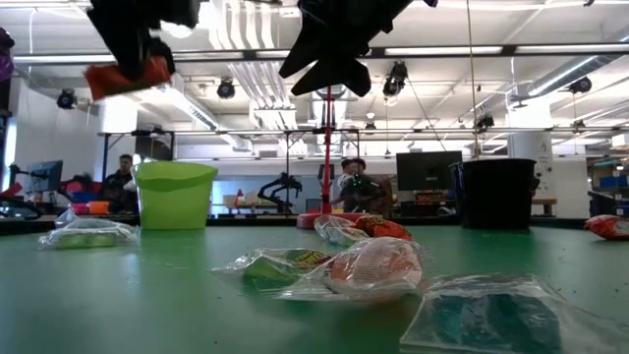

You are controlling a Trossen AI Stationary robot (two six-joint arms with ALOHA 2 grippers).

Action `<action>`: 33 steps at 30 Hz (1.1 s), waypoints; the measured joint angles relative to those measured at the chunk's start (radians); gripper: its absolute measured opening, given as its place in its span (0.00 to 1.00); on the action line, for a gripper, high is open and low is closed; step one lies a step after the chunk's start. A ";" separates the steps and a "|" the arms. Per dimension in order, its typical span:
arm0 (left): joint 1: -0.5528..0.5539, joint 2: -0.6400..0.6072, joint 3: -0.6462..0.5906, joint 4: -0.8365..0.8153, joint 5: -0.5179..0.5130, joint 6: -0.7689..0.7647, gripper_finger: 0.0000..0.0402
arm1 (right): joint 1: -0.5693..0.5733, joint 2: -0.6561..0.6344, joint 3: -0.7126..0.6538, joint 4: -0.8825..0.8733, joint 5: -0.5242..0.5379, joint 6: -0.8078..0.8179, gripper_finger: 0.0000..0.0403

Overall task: Sort candy
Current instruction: Put the orange candy into the violet bucket

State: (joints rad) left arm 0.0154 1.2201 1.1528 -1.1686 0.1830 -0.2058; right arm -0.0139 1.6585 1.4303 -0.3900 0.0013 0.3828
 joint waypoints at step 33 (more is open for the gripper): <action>-0.586 0.008 0.054 0.027 0.123 -0.731 0.02 | 0.000 0.000 0.000 -0.003 -0.002 0.003 0.40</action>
State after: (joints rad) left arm -0.5701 1.2281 1.2072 -1.1416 0.3061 -0.9366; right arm -0.0139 1.6585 1.4303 -0.3931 -0.0011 0.3856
